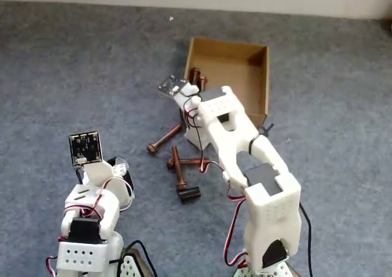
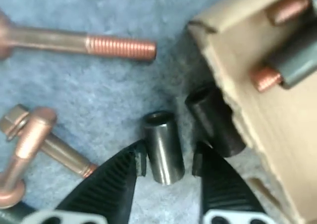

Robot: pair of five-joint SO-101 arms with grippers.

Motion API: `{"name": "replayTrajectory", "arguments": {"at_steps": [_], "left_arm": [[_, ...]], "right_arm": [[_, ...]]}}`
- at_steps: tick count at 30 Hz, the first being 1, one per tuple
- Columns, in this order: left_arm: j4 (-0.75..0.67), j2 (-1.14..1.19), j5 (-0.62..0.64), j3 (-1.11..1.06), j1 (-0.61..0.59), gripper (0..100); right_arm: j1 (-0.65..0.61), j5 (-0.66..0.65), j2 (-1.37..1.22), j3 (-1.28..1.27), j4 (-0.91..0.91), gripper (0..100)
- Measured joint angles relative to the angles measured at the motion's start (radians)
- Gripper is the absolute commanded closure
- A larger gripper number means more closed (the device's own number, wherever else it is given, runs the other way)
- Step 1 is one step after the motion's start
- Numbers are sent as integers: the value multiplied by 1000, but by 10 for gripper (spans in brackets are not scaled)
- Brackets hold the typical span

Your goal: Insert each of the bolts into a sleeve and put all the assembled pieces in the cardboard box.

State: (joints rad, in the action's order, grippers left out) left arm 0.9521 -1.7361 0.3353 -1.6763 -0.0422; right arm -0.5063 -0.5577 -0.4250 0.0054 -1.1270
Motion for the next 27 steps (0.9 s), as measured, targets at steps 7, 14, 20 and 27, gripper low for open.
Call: {"name": "replayTrajectory", "arguments": {"at_steps": [7, 14, 20, 27], "left_arm": [[0, 0, 0, 0, 0, 990], [0, 0, 0, 0, 0, 990], [0, 0, 0, 0, 0, 990], [0, 0, -46, 0, 0, 992]], "right_arm": [[-6, -68, 3, -29, 2, 993], [-12, -23, 81, -31, -126, 993], [-14, 63, 376, -189, -132, 993], [-14, 186, 738, -517, -83, 993]]}}
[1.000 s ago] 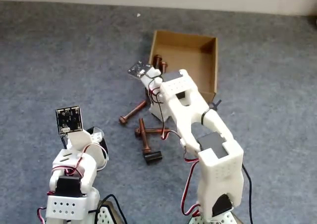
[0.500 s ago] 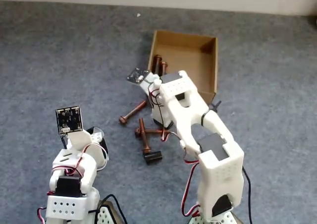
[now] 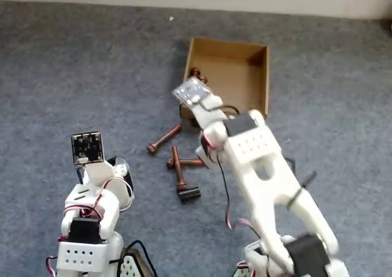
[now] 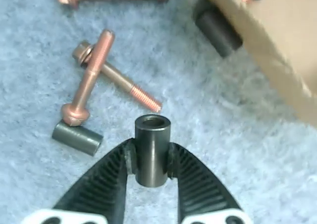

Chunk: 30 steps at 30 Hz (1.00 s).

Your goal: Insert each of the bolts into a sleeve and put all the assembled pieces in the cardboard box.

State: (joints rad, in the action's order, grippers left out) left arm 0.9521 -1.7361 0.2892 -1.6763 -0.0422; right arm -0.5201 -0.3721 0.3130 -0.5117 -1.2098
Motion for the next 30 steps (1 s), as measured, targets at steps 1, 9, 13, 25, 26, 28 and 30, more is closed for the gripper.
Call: {"name": "replayTrajectory", "arguments": {"at_steps": [1, 9, 13, 25, 26, 28, 30], "left_arm": [[0, 0, -26, 0, 0, 990], [41, 0, -121, 84, 0, 989], [126, 0, -123, 203, 44, 989], [183, 296, -123, 446, 230, 989], [183, 356, -123, 476, 239, 989], [183, 485, -123, 537, 261, 989], [183, 618, -120, 589, 296, 989]], "right_arm": [[0, 21, 48, -46, 18, 993], [74, 176, 316, -374, 249, 993], [137, 239, 341, -448, 347, 993], [322, 362, 342, -457, 416, 993], [338, 364, 342, -457, 430, 993], [367, 370, 342, -457, 454, 993], [388, 370, 342, -457, 468, 993]]}}
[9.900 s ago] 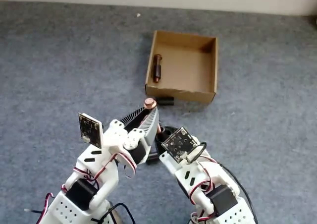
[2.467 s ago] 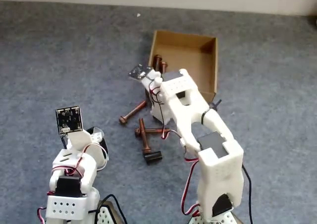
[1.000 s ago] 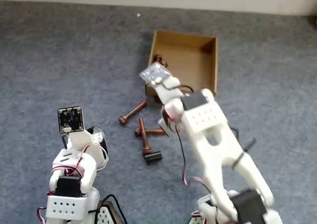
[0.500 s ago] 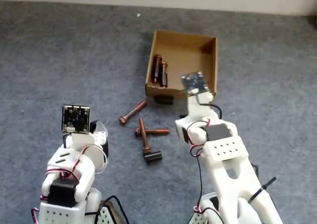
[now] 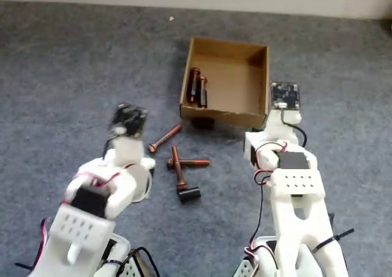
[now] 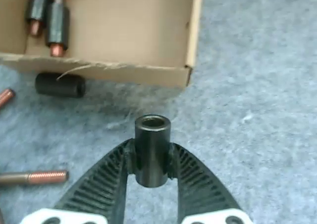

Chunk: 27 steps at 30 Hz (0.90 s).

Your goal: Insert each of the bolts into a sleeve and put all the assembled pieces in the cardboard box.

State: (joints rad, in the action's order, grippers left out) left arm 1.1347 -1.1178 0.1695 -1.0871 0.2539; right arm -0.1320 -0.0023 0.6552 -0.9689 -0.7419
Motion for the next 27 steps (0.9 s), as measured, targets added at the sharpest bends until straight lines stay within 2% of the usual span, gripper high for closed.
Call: {"name": "replayTrajectory", "arguments": {"at_steps": [4, 9, 11, 14, 20, 23, 26, 27], "left_arm": [[-37, 264, 121, 78, 87, 962], [-98, 542, 290, 153, 186, 771], [-106, 631, 361, 183, 209, 744], [-110, 735, 428, 224, 213, 770], [-117, 901, 454, 279, 216, 829], [-147, 984, 454, 292, 215, 890], [-189, 1049, 456, 307, 219, 999], [-196, 1062, 456, 315, 219, 994]], "right_arm": [[12, 0, 0, 0, 11, 993], [29, 0, 0, 0, 11, 993], [41, 0, 0, 0, 11, 993], [51, 0, 0, 0, 11, 993], [52, 0, 0, -2, 11, 993], [52, 0, 0, -2, 11, 993], [55, 0, 0, -2, 11, 993], [54, 0, 0, -2, 11, 993]]}}
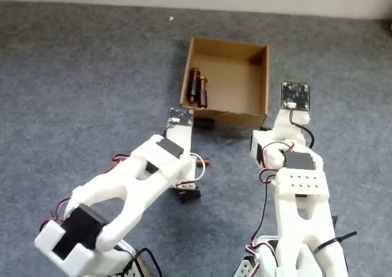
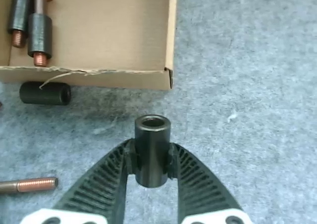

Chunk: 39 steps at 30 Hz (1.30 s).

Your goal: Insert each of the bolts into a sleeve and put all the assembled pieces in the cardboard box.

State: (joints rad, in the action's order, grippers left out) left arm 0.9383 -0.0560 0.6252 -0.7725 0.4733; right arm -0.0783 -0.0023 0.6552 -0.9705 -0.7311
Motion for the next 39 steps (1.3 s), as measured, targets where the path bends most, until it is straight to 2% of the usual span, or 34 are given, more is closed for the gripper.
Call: {"name": "replayTrajectory", "arguments": {"at_steps": [6, 13, 17, 23, 32, 35, 39], "left_arm": [[6, -11, 0, 17, 2, 995], [133, -218, 8, 14, 0, 994], [192, -368, 140, 14, -49, 992], [198, -442, 473, 8, -195, 989], [198, -442, 522, -69, -308, 988], [198, -442, 522, -71, -345, 912], [198, -442, 522, -71, -407, 684]], "right_arm": [[0, 0, 0, 0, 0, 993], [0, 0, 0, 0, 0, 993], [0, 0, 0, 0, 0, 993], [0, 0, 0, 0, 0, 993], [0, 0, 0, 0, 0, 993], [0, 0, 0, 0, 0, 993], [0, 0, 0, 0, 0, 993]]}}
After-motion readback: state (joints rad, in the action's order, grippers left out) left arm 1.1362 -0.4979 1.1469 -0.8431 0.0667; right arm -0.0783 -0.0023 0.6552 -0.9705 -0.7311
